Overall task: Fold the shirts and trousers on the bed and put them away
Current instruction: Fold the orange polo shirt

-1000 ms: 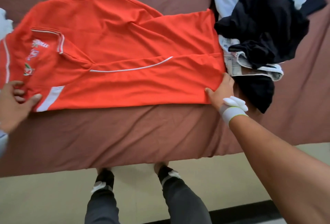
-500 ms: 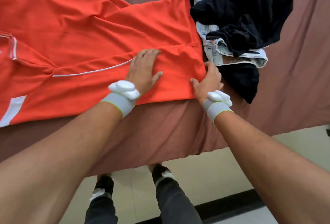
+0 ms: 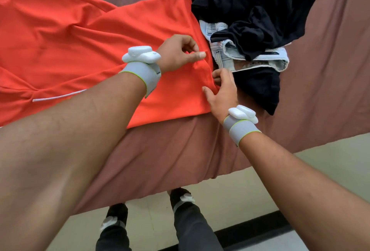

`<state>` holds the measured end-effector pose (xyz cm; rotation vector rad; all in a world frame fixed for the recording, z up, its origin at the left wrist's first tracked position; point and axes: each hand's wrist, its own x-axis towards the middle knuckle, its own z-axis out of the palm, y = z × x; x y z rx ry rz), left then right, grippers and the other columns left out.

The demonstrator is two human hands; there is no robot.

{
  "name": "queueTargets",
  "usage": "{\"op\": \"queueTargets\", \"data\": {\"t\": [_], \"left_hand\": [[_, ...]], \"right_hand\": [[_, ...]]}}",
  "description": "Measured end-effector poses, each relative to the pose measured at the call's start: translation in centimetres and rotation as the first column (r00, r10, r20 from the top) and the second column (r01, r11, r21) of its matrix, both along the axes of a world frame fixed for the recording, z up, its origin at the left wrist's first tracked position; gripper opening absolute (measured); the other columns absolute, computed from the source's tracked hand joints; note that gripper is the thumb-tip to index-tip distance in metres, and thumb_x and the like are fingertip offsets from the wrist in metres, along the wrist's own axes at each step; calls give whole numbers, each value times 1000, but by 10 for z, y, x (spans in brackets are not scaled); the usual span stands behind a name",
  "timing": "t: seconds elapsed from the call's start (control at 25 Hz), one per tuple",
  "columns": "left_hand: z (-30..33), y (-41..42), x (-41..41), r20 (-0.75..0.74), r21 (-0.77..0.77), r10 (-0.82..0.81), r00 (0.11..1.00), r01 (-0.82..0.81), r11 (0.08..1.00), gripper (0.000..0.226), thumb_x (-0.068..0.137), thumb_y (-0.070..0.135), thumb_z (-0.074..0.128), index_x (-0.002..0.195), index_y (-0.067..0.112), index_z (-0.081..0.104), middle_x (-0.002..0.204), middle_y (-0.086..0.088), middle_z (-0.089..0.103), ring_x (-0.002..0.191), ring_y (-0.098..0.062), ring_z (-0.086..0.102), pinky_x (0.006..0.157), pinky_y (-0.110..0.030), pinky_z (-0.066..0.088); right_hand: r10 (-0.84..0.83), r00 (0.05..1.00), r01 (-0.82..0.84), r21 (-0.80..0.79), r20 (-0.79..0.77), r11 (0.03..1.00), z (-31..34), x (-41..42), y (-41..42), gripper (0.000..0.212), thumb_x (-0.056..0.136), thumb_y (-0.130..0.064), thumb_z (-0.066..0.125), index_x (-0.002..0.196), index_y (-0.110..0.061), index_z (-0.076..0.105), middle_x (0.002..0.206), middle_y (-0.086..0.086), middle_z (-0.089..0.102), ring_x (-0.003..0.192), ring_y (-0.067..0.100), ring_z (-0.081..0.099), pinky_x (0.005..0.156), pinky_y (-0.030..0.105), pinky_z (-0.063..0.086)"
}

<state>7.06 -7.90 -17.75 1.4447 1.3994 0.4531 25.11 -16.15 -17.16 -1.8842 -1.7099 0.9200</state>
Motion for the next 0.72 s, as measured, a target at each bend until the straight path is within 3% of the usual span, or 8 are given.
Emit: {"op": "queueTargets", "data": {"t": [0.08,0.2,0.32,0.4,0.48,0.56,0.64,0.72], "left_hand": [[3,4,-2,63,25,-38,997,36,999,16,83,30,74,93,21,64,83,3,61,72,-8,54,73,-25,45],[1,4,-11,-91,108,-100,991,110,988,28,85,21,74,112,19,64,98,5,58,80,-11,57,79,-24,46],[0,7,-19,-244,133,-224,943,261,956,27,86,22,72,112,24,68,99,5,59,84,-14,53,81,-30,45],[2,14,-15,-328,102,-345,879,396,913,23,85,22,72,108,23,72,95,1,61,84,-19,53,79,-31,42],[8,25,-5,-380,74,-368,849,425,902,16,81,22,74,96,22,74,91,-2,63,88,-26,58,82,-34,45],[14,34,3,-470,68,-374,799,456,887,13,79,21,73,91,20,75,92,-6,68,96,-32,61,91,-40,46],[16,38,9,-545,62,-411,731,524,850,22,81,18,69,102,17,76,101,-11,69,105,-35,57,96,-39,42],[17,37,14,-600,18,-414,685,529,849,25,86,19,65,109,13,74,109,-18,65,109,-39,55,95,-41,43]], "right_hand": [[-60,997,61,27,-41,998,-1,-2,2,19,75,-7,67,86,-13,53,91,5,57,81,17,52,80,37,49],[-182,980,188,72,-86,979,-1,-2,12,16,76,-6,62,77,-17,50,81,4,58,74,20,52,71,40,49],[-120,991,122,35,-51,992,0,-1,17,16,75,-4,62,87,-13,55,88,5,60,74,19,52,71,27,45],[-71,997,71,-20,-29,997,-2,-1,19,28,75,-5,64,101,-10,57,102,7,61,85,18,54,78,21,43],[-22,1000,21,-88,-16,996,-4,-3,19,39,75,-9,65,114,-9,56,112,7,61,98,21,57,90,27,44],[6,1000,-5,-115,7,993,-3,-6,17,41,75,-13,63,116,-12,56,114,5,61,106,25,56,95,42,45],[5,999,0,-109,46,994,-1,-7,17,36,76,-13,63,112,-14,58,111,5,58,107,26,55,93,49,45],[-3,998,9,-111,58,994,1,-6,19,31,79,-11,63,109,-14,61,111,6,55,106,26,54,93,44,45]]}}
